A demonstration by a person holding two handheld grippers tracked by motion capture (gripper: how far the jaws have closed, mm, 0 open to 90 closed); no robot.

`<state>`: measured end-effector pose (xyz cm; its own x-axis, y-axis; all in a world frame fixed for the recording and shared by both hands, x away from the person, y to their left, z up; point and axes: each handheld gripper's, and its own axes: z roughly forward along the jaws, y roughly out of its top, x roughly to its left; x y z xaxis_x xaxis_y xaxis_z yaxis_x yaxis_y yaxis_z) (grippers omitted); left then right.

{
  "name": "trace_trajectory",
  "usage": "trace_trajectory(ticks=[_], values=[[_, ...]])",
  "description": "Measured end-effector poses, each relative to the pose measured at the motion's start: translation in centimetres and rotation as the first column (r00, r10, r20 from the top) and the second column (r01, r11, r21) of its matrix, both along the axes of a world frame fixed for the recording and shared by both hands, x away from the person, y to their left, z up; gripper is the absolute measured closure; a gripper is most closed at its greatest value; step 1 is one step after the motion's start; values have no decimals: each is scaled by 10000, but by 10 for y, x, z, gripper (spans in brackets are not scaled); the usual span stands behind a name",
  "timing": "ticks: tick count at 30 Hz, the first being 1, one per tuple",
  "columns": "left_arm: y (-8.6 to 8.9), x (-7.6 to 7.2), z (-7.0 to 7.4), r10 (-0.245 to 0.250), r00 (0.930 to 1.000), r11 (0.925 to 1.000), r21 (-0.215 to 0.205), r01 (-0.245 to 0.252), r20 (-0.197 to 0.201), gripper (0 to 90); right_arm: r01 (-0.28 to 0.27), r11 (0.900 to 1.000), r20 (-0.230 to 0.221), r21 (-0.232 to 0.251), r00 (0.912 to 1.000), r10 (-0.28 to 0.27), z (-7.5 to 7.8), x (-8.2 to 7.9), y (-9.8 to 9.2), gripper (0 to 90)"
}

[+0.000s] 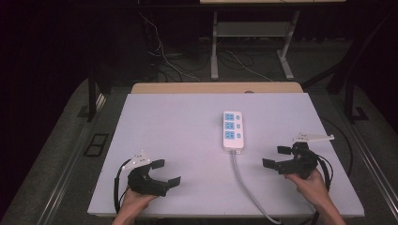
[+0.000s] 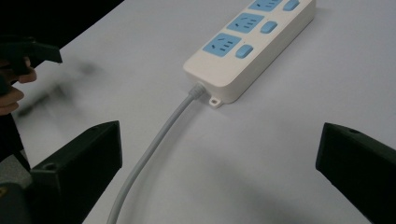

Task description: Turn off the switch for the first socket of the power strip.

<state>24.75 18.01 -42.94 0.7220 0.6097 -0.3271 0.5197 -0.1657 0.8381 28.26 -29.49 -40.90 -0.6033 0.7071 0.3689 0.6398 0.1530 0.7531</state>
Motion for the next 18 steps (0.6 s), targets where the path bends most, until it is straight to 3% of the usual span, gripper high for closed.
trace_trajectory(ticks=[18], values=[[1, -1, -1, -162, 9998, 9999, 45, 162, -94, 0, -388, 9992, 413, -79, 9984, 391, -16, -31, 1, 3]])
